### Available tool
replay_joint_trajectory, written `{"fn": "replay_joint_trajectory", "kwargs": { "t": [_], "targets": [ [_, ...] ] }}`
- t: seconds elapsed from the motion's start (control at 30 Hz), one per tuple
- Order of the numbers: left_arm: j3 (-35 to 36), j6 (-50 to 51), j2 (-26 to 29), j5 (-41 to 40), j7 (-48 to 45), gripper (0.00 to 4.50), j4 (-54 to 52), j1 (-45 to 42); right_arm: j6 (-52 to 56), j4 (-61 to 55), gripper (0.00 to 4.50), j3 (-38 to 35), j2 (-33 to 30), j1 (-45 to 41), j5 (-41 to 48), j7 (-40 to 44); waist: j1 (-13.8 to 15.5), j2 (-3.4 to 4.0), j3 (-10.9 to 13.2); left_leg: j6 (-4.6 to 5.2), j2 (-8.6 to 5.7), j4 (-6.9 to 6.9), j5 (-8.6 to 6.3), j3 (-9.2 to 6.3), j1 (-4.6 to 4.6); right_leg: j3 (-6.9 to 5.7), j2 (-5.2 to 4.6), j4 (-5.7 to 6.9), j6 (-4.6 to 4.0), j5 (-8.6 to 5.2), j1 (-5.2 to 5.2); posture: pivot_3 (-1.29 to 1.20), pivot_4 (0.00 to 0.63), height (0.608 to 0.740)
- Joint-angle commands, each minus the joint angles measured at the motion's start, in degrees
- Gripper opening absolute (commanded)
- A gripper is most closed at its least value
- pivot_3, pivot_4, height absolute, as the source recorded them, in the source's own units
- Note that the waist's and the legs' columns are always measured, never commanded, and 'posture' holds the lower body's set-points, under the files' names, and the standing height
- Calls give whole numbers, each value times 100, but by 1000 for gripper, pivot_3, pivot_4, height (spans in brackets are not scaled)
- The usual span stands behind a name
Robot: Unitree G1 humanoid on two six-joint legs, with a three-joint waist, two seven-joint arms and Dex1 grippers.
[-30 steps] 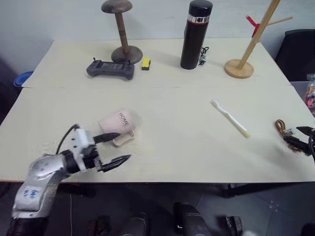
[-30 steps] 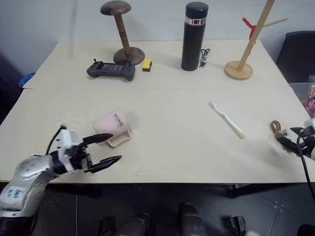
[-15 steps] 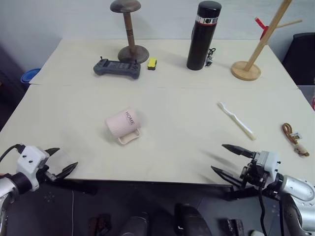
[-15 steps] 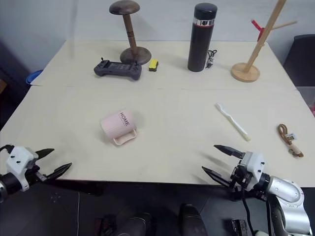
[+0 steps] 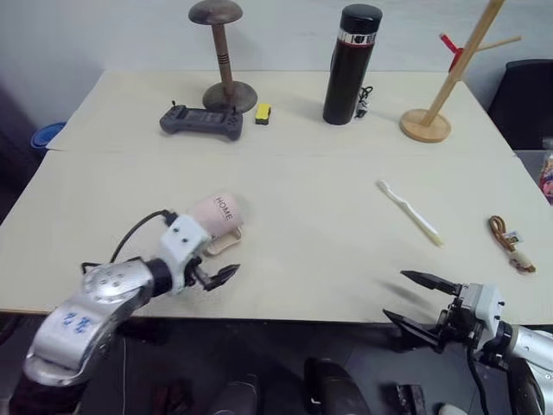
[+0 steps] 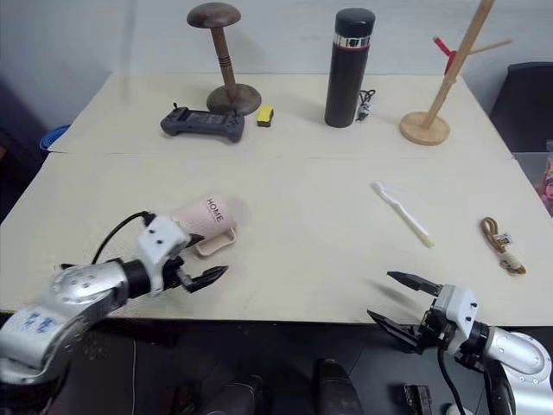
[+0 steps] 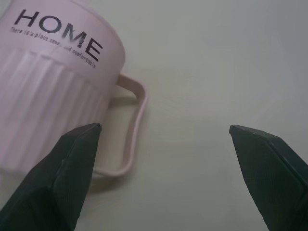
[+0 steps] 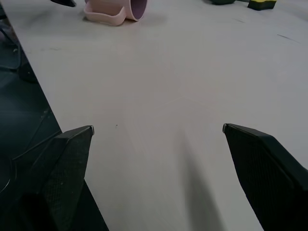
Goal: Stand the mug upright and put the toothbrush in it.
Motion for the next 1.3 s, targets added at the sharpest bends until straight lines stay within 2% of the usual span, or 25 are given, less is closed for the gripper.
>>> {"fn": "replay_joint_trajectory", "kwargs": {
  "t": [0.03, 0.13, 0.5, 0.63, 0.73, 0.83, 0.93, 1.07, 1.23, 1.3],
  "targets": [
    [-503, 202, -17, 386, 99, 4500, 478, -432, 41, -368, 4484, 30, 85, 25, 125, -192, -23, 0, 0, -2, 0, 0, 0, 1, 1, 1, 2, 3, 0, 0, -1, 0, 150, 740],
    [-1110, 217, 205, 668, -239, 4500, 1036, -897, 107, -516, 4484, 70, 118, 54, 137, -333, -9, 0, 0, -2, 0, 0, 0, -1, -1, 0, 2, 3, 0, 0, -3, 0, 150, 740],
    [-1775, -876, 305, 1223, -1268, 1230, 2643, -1861, 121, -833, 4500, 119, 316, 208, 83, -801, -2, 3, -4, -3, -5, 15, 0, -2, 1, -1, -3, 0, -1, 0, 0, 0, 150, 740],
    [-1792, -2076, 52, 1090, -2286, 58, 3296, -2083, 118, -877, 4500, 20, 344, 274, 96, -973, 3, 10, -8, -3, -6, 20, 0, -2, 0, -2, -3, 3, -1, 0, 1, 0, 150, 740],
    [-1580, -2895, -271, 747, -3201, 13, 3721, -2182, 118, -896, 4500, -39, 285, 337, 136, -975, 47, 32, -21, -1, -12, 22, 1, -2, -2, -5, -9, 1, 0, 0, 1, 0, 150, 740],
    [-1021, -4175, -1201, -175, -4608, 13, 4259, -2308, 94, -865, 4500, -252, 179, 362, 152, -1007, 161, 34, -22, 3, -15, 36, 0, -7, -15, -13, -15, -2, 0, 0, 0, 0, 150, 740],
    [-700, -4148, -2094, -577, -4674, 13, 4756, -2461, 46, -874, 4500, -409, 157, 406, 126, -1097, 183, 16, -13, 13, -26, 49, -1, -7, -26, -18, -23, -4, 4, 2, 0, 0, 150, 740],
    [-592, -5143, -3244, -520, -4776, 13, 5734, -2506, 22, -855, 4500, -697, 101, 360, 66, -1283, 124, 7, -9, 12, -17, 45, -2, 0, -25, -15, -13, 0, 7, 4, -6, 0, 150, 740],
    [-660, -6325, -3841, -36, -5030, 13, 7001, -2445, 102, -856, 4500, -881, -63, 266, 110, -1309, 37, 7, -10, 11, -8, 40, -2, 13, -18, -5, -4, 1, 7, 4, -7, 0, 150, 740],
    [-615, -6887, -3863, 234, -4848, 569, 7397, -2317, 69, -851, 4500, -898, -54, 193, 106, -1349, 7, 6, -11, 10, -5, 37, -2, 14, -15, -4, -2, 2, 7, 4, -8, 0, 150, 740]
  ]
}}
